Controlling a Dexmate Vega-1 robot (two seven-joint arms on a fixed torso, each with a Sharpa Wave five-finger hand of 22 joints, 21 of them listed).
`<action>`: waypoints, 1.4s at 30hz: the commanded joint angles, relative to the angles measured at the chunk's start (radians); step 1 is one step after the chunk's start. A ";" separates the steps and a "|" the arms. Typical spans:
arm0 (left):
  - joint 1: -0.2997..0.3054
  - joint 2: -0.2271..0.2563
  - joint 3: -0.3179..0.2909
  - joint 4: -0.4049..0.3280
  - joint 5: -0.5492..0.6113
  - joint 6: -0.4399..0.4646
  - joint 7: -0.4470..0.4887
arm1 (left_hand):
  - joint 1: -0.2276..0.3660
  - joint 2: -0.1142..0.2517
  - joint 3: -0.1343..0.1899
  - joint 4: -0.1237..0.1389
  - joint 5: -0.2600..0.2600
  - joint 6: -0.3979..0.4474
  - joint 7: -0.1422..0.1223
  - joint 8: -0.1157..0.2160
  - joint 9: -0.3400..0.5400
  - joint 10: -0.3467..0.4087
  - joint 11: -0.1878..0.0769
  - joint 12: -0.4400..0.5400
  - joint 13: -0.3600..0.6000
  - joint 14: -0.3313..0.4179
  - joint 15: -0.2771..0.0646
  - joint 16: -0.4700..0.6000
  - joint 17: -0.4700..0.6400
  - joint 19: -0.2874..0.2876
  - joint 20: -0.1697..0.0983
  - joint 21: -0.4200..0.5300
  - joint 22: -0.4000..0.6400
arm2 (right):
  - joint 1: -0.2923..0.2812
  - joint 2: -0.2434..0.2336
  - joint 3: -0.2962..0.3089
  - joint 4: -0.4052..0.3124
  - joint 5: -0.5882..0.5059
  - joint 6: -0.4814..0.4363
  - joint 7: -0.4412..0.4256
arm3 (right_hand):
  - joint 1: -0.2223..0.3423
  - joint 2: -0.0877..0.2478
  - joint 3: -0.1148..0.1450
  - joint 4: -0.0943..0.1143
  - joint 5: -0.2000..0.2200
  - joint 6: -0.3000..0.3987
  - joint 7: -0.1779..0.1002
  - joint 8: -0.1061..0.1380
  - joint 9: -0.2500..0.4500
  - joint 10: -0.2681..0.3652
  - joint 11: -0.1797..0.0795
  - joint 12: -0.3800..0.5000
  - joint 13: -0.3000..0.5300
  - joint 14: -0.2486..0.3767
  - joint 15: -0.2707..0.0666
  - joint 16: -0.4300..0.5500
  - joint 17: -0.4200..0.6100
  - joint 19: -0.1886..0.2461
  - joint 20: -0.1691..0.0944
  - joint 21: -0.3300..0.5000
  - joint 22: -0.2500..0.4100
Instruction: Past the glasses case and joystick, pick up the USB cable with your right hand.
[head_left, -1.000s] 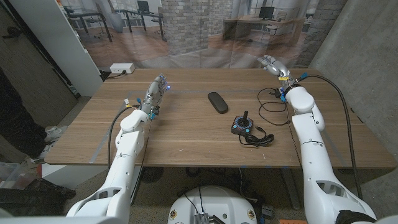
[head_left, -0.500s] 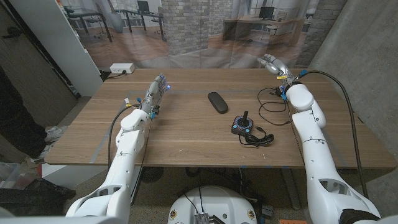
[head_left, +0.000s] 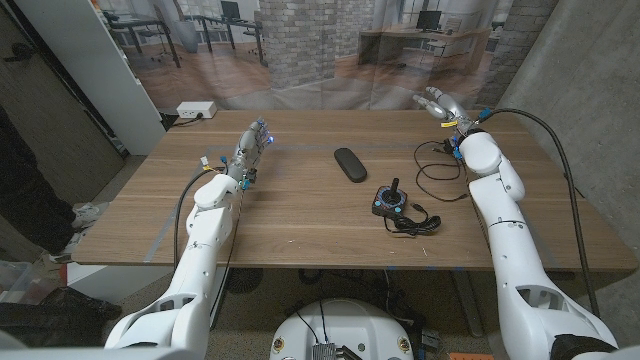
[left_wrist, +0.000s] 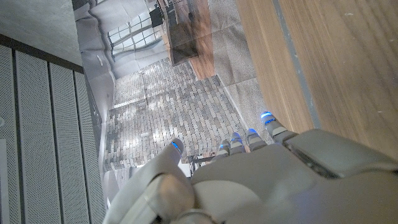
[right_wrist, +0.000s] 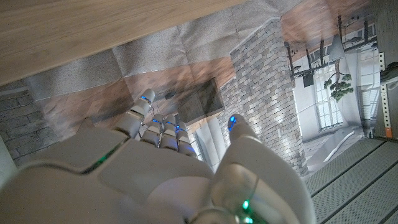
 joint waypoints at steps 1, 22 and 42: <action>0.001 0.000 0.001 -0.002 0.000 -0.001 -0.002 | 0.000 0.033 0.008 0.002 0.002 0.002 -0.002 0.004 0.003 0.000 0.004 0.005 0.005 -0.004 0.004 0.006 0.004 0.002 0.004 -0.001 0.002 | -0.001 -0.024 -0.025 -0.022 -0.061 -0.041 -0.005 | 0.015 -0.003 0.002 -0.005 0.007 0.000 0.002 0.005 0.004 0.003 -0.003 0.005 0.004 -0.003 -0.006 -0.001 0.001 0.007 -0.005 0.005 0.004; 0.034 -0.001 -0.003 -0.052 -0.004 0.015 -0.003 | -0.001 0.033 0.010 0.002 0.002 0.002 -0.003 0.004 0.003 0.001 0.005 0.005 0.005 -0.004 0.003 0.005 0.004 0.002 0.004 -0.004 0.002 | -0.029 -0.048 -0.057 -0.101 -0.164 -0.139 0.006 | 0.029 0.004 0.004 -0.018 0.007 -0.009 -0.006 0.003 0.004 -0.003 -0.008 0.003 0.004 -0.008 -0.011 -0.003 0.000 0.009 -0.017 0.005 0.004; 0.020 0.006 -0.004 -0.026 -0.005 0.016 -0.010 | -0.002 0.032 0.011 0.001 0.001 0.001 -0.003 0.004 0.003 0.002 0.006 0.005 0.005 -0.003 0.004 0.006 0.004 0.003 0.007 -0.007 0.002 | -0.010 -0.048 -0.108 -0.098 -0.281 -0.253 -0.009 | 0.038 0.013 0.001 -0.027 0.006 -0.015 -0.018 0.003 0.005 -0.010 -0.022 0.001 0.004 -0.015 -0.022 -0.003 0.001 0.001 -0.018 0.002 0.005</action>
